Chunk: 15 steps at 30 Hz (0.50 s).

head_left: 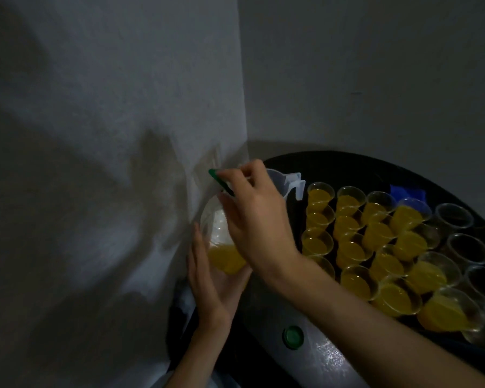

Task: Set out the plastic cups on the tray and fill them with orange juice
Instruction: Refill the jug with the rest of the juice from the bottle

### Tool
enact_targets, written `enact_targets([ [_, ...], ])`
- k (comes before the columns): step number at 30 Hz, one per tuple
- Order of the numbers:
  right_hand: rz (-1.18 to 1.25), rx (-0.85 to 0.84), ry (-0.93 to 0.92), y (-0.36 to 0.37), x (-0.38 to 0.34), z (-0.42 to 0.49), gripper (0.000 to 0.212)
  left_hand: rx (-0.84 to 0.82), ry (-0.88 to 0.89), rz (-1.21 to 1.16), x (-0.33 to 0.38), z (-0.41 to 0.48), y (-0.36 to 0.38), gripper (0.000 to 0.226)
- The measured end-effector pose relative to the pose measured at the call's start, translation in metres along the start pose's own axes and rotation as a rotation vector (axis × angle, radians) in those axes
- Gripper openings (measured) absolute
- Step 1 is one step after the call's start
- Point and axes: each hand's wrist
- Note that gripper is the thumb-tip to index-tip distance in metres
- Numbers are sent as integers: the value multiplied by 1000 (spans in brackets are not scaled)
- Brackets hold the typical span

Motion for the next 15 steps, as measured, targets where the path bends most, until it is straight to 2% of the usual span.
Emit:
enact_targets([
  [2,-14,17,-14,-3,9,11,18,-49,-38,36,3,7,-3,119],
  [5,23,36,-32,-5,32,29,14,-93,-31,171,20,26,-11,129],
  [9,96,32,6,-11,56,51,22,-153,96,202,36,46,-25,130],
  [12,144,-58,28,-17,72,64,34,-229,153,270,39,64,-32,133],
  [15,163,-159,-30,-19,89,72,33,-278,179,308,40,78,-34,137],
])
Point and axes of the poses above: each hand's wrist, its own z-axis towards the middle knuckle, its own y-axis out of the palm, x = y × z, and after that the axes turned 15 degrees about x, right-handed
